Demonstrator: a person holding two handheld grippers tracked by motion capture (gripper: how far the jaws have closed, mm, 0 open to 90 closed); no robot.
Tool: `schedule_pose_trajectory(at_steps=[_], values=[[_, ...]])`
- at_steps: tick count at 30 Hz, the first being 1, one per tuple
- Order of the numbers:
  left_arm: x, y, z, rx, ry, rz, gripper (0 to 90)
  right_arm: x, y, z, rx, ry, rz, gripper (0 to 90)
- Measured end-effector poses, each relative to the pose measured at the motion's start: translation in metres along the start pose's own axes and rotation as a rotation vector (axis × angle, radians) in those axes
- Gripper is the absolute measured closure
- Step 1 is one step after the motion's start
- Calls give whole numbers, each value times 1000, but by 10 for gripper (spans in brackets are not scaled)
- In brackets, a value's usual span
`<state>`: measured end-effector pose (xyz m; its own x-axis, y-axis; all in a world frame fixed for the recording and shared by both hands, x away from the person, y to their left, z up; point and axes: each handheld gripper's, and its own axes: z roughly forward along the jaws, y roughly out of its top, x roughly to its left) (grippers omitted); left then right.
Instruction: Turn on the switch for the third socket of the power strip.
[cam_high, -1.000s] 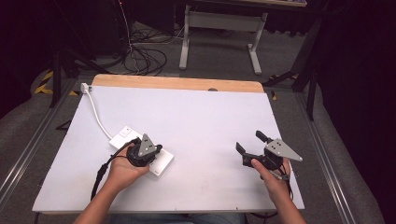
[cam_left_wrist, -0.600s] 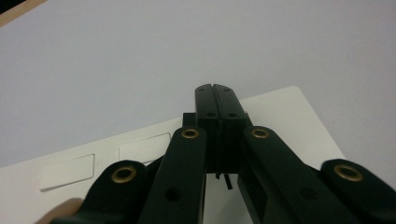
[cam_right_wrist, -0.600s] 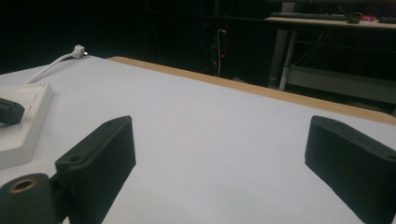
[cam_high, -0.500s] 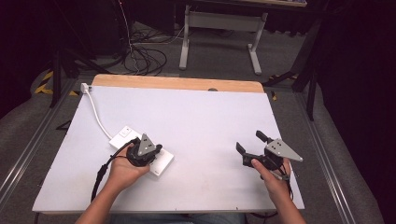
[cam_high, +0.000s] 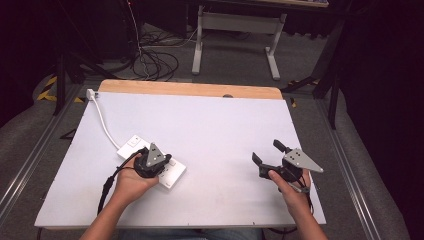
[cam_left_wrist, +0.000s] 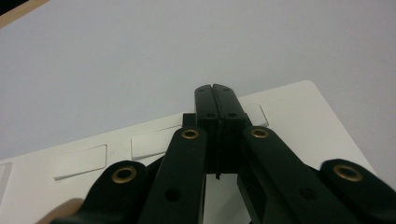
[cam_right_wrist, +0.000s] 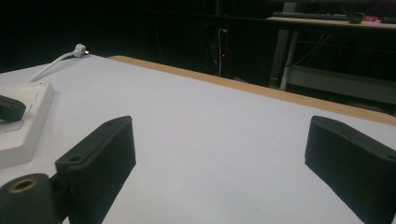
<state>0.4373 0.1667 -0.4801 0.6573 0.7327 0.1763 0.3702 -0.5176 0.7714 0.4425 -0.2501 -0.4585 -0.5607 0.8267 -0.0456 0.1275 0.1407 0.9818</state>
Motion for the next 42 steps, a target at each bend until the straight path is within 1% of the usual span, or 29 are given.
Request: schedule_pose_trajectory(at_steps=[6,10,13,19,22,25,27,30,32,33,35,36,38,41,42], values=[[1,0,0,-3,-4,-1,900,0,0,-1,-1,-3,9,90],[0,0,0,-3,-1,6,900,0,0,-2,-1,-4,2,90],[-1,-1,0,-5,4,3,900,1,1,-2,-3,-4,-1,91],[0,-1,0,-11,-1,3,900,1,0,0,1,0,0,90],[0,-2,0,-15,0,-9,900,0,1,-1,2,0,3,90],[0,-2,0,-15,14,10,900,1,1,0,-1,3,1,91],[0,-2,0,-18,17,5,900,1,0,0,-2,2,1,91],[-1,-2,0,-18,22,11,899,1,0,1,0,1,1,90],[0,-2,-1,-16,9,14,889,1,0,1,0,1,1,90],[1,-2,-1,-18,9,24,886,1,0,1,0,3,1,91],[3,-2,-3,-37,14,13,886,1,0,1,0,2,0,91],[4,-2,-4,-48,24,11,886,1,0,1,0,2,0,91],[5,-1,-7,-71,23,-2,887,0,0,1,1,2,0,91],[8,0,-12,-96,41,-17,888,0,0,1,0,2,1,91],[9,0,-14,-107,39,-24,888,0,0,1,-1,3,0,91]])
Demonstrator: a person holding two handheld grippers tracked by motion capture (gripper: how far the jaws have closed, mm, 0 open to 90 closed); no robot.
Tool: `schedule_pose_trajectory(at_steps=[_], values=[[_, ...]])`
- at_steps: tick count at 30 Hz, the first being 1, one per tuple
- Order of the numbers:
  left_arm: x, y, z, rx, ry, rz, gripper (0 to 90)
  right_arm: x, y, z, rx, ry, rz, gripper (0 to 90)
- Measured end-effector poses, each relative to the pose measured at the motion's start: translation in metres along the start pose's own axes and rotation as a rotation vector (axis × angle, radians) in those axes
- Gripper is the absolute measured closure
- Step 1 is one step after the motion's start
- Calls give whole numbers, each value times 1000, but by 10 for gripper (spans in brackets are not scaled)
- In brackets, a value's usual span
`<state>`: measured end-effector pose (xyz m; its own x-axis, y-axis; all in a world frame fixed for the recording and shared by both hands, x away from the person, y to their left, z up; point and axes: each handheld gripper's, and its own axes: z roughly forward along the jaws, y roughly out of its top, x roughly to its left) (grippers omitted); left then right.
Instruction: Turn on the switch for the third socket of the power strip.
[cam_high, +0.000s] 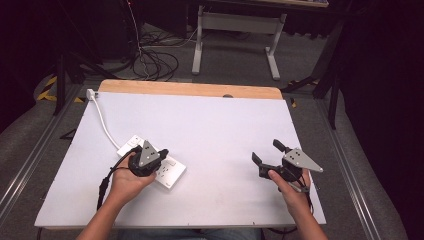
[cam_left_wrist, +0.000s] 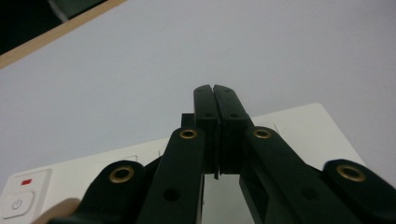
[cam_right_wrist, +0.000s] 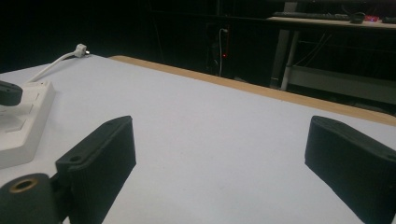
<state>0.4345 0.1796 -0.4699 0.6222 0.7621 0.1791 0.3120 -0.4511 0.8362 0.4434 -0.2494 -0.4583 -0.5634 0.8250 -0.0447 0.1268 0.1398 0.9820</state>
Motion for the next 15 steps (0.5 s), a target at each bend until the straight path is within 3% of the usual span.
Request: schedule_pose_trajectory(at_steps=[8,15], values=[[13,3,-18,-116,36,-64,892,0,0,0,-1,2,2,91],[27,0,-35,-197,98,-124,892,0,0,0,-2,2,4,91]])
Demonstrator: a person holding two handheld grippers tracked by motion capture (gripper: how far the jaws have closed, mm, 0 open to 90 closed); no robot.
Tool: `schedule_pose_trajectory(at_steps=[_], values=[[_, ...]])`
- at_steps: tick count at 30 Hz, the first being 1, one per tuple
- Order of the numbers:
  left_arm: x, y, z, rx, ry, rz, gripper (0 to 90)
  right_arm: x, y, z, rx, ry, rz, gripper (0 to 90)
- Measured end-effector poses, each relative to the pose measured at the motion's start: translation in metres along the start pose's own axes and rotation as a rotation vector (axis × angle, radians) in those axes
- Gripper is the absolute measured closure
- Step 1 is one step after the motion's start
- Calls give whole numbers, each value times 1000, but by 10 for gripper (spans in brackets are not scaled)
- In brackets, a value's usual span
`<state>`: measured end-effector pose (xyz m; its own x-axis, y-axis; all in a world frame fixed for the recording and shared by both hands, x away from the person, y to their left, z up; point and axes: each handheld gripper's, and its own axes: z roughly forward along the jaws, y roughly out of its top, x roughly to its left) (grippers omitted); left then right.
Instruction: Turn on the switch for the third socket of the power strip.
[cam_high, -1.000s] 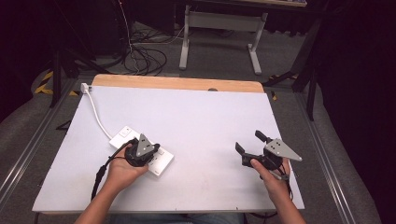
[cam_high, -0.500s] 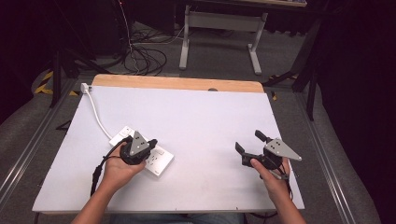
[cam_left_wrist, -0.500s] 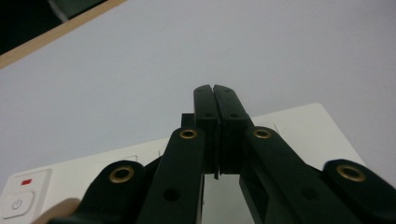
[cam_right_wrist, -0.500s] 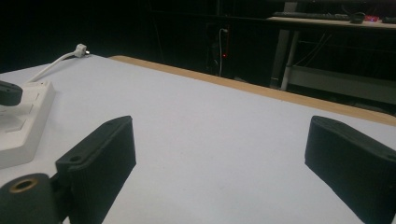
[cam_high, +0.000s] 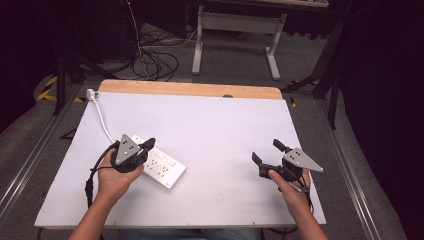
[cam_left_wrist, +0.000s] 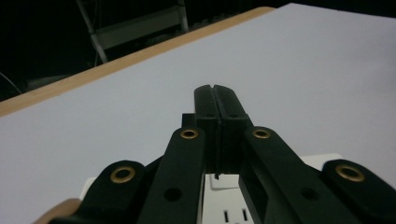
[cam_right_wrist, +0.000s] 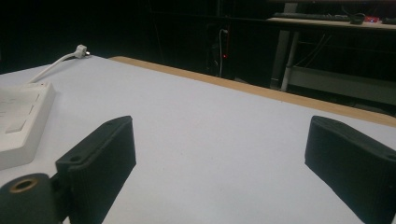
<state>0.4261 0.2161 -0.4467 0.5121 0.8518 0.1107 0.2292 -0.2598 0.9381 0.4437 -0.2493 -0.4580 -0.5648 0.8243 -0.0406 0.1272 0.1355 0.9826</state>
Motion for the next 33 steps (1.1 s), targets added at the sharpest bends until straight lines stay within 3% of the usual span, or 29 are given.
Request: schedule_pose_trajectory(at_steps=[6,14,30,33], values=[[9,0,-7,-38,54,-35,886,0,0,1,2,0,-2,90],[17,-1,-16,-69,96,-53,860,0,0,2,0,6,-9,89],[40,-3,-42,-147,194,-142,836,1,1,4,-1,11,-13,89],[42,-4,-45,-150,209,-141,825,1,1,4,-1,10,-13,89]])
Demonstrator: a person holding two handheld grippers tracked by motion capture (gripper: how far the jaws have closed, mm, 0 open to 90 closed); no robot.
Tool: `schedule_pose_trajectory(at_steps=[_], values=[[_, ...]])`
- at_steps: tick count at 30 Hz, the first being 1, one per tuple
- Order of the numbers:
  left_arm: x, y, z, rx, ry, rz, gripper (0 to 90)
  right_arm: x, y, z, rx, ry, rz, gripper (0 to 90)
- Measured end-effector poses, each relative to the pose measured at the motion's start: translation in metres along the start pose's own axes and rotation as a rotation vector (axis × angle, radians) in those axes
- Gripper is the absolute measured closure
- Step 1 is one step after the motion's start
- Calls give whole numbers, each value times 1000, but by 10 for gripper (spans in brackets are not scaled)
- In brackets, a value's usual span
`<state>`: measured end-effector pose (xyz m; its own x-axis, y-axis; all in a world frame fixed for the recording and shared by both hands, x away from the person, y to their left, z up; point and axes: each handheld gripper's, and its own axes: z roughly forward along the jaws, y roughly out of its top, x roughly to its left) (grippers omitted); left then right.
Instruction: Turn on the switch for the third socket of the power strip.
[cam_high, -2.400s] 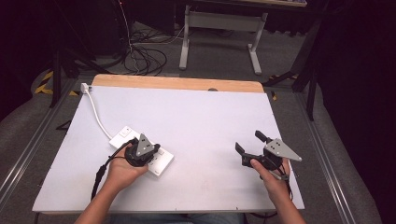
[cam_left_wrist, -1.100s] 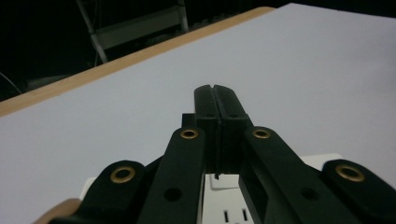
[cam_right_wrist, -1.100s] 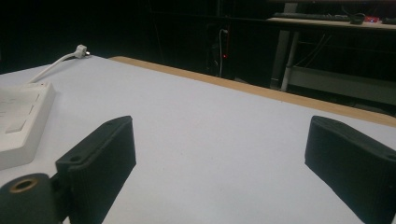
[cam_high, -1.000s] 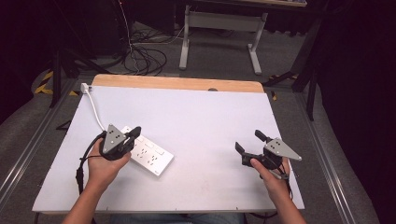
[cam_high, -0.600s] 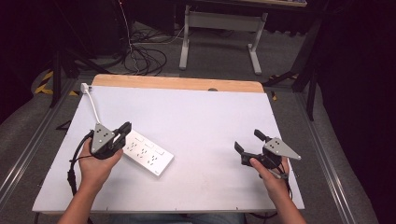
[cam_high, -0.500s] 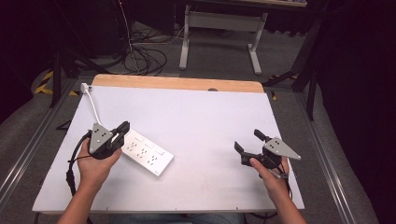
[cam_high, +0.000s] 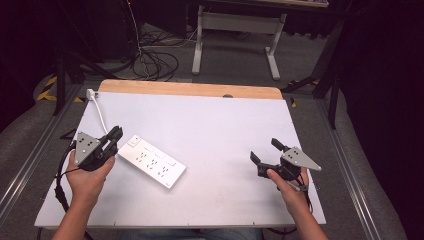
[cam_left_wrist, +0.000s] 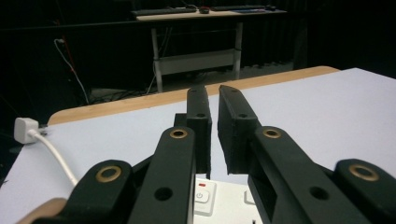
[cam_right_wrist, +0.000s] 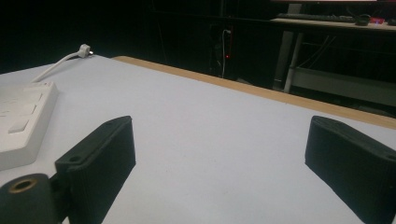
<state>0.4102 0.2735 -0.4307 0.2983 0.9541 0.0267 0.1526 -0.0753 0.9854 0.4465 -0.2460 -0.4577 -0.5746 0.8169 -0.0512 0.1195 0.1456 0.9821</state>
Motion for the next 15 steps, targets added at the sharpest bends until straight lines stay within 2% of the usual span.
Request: schedule_pose_trajectory(at_steps=[8,15], values=[[7,0,-5,-22,29,-7,798,0,0,0,-1,0,2,89],[15,0,-12,-33,59,-32,780,0,0,0,-2,0,2,89]])
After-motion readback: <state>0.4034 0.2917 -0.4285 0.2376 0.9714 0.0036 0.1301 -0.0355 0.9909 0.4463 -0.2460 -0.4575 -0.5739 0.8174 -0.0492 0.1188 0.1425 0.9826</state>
